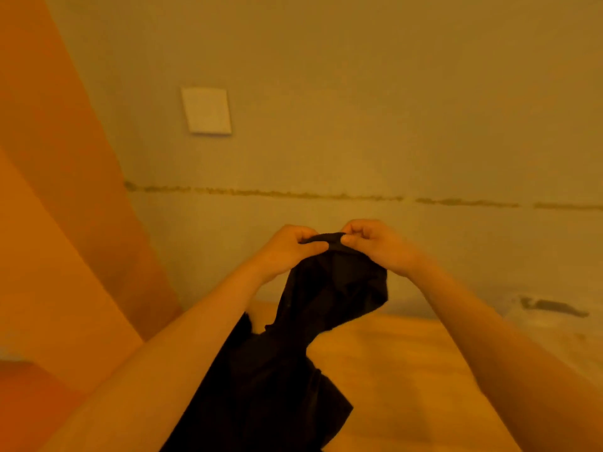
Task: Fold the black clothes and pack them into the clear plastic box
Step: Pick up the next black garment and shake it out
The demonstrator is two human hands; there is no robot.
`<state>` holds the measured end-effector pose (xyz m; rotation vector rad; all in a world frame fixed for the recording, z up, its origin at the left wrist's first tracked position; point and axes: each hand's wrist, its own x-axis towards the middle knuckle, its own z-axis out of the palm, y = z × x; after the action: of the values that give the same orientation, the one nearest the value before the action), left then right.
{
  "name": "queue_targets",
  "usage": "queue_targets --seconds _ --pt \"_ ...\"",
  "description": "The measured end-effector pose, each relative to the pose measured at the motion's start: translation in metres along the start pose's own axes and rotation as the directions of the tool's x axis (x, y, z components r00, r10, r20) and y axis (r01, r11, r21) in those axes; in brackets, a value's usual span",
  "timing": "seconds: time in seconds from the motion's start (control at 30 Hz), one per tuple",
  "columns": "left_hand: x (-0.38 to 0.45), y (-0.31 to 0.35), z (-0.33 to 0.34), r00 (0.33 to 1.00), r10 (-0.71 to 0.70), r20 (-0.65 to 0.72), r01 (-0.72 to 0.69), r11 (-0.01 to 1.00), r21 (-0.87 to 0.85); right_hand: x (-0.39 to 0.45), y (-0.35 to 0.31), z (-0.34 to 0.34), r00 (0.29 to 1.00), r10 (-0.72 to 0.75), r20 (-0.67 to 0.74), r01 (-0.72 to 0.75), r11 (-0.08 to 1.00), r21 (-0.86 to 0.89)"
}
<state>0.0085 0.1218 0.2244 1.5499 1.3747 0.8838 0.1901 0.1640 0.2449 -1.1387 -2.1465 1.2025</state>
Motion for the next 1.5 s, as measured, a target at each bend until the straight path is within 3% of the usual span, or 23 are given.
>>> queue_targets --seconds 0.13,0.2,0.33,0.47,0.57,0.67,0.73,0.87,1.03,1.33,1.43,1.5 --pt "0.017 0.051 -0.004 0.997 0.069 -0.017 -0.070 0.996 -0.049 -0.009 -0.030 -0.062 0.994 0.029 0.104 0.000 0.964 -0.265" --pt "0.025 0.075 -0.010 0.994 0.092 -0.058 -0.096 0.993 -0.071 -0.014 -0.040 -0.092 0.992 0.057 0.110 -0.021 0.951 -0.309" --pt "0.039 0.114 -0.025 0.983 0.112 -0.147 -0.126 0.988 -0.089 -0.021 -0.051 -0.144 1.000 0.025 -0.012 -0.027 0.973 -0.227" --pt "0.048 0.141 -0.029 0.977 0.114 -0.181 -0.141 0.979 -0.148 -0.021 -0.069 -0.166 0.989 -0.065 -0.131 0.067 0.998 0.006" --pt "0.056 0.156 -0.020 0.934 0.149 -0.325 -0.166 0.986 -0.027 -0.018 -0.081 -0.172 0.977 -0.056 -0.204 0.097 0.975 0.199" --pt "0.057 0.172 0.008 0.913 0.283 -0.294 -0.321 0.943 -0.087 -0.013 -0.090 -0.172 0.976 -0.096 -0.195 0.131 0.976 0.177" --pt "0.059 0.175 0.029 0.918 0.320 -0.234 -0.341 0.938 -0.056 -0.012 -0.092 -0.172 0.977 -0.113 -0.180 0.134 0.985 0.112" --pt "0.067 0.177 0.050 0.883 0.291 -0.369 -0.337 0.939 -0.067 -0.016 -0.093 -0.180 0.982 -0.083 -0.168 0.106 0.985 0.133" --pt "0.067 0.189 0.076 0.935 0.235 -0.264 -0.281 0.948 -0.150 -0.022 -0.088 -0.188 0.984 -0.072 -0.161 0.100 0.980 0.170" --pt "0.067 0.189 0.069 0.960 0.200 -0.194 -0.232 0.959 -0.161 -0.039 -0.059 -0.220 0.992 -0.005 -0.127 0.009 0.999 0.035" --pt "0.067 0.197 0.066 0.973 0.194 -0.127 -0.219 0.949 -0.226 -0.039 -0.050 -0.219 0.990 -0.048 -0.130 0.046 0.999 -0.014" --pt "0.065 0.204 0.066 0.975 0.210 -0.068 -0.220 0.949 -0.227 -0.040 -0.051 -0.213 0.991 -0.131 -0.039 0.133 0.990 0.045"
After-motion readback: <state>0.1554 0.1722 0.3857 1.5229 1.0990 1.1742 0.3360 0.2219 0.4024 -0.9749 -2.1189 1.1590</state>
